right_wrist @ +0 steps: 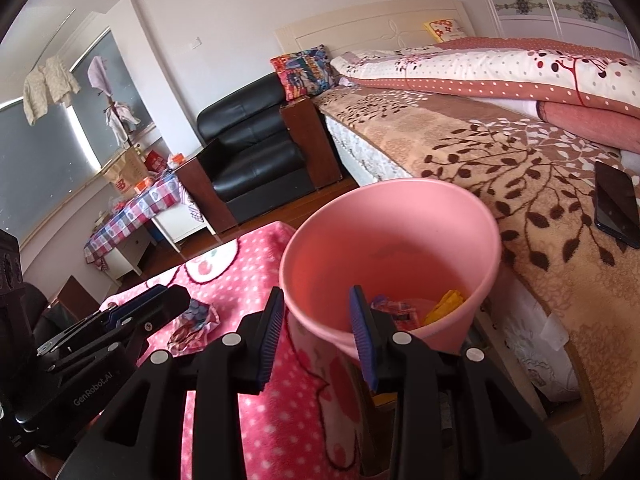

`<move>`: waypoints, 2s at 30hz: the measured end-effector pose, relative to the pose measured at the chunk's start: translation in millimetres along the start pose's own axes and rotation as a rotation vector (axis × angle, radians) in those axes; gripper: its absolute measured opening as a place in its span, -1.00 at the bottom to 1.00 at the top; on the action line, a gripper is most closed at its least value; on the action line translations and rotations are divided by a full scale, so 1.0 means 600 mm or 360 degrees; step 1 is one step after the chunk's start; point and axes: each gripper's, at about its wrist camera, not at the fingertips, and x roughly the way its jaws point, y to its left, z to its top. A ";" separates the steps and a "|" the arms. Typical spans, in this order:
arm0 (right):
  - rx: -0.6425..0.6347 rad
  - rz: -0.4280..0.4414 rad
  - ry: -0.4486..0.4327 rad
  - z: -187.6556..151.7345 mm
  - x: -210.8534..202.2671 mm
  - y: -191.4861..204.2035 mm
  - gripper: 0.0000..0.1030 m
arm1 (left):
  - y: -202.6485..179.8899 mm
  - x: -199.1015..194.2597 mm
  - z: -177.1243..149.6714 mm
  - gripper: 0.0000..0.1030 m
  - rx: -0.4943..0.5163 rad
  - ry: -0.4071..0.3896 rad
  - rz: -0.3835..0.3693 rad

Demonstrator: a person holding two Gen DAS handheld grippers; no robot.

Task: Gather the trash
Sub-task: 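Move both open tools back over the table, then grasp the black mesh scrubber with the left tool while the right grasps the orange peel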

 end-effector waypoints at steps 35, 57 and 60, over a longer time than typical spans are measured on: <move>-0.0339 0.0338 0.0290 -0.084 0.074 0.250 -0.33 | 0.334 -0.181 -0.178 -0.39 -0.0461 -0.0023 0.0679; -0.0507 0.0422 0.0403 -0.109 0.132 0.340 -0.33 | 0.415 -0.135 -0.205 -0.70 -0.0813 0.0188 0.0440; -0.0529 0.0437 0.0415 -0.107 0.149 0.354 -0.30 | 0.414 -0.144 -0.202 -0.83 -0.0799 0.0141 0.0428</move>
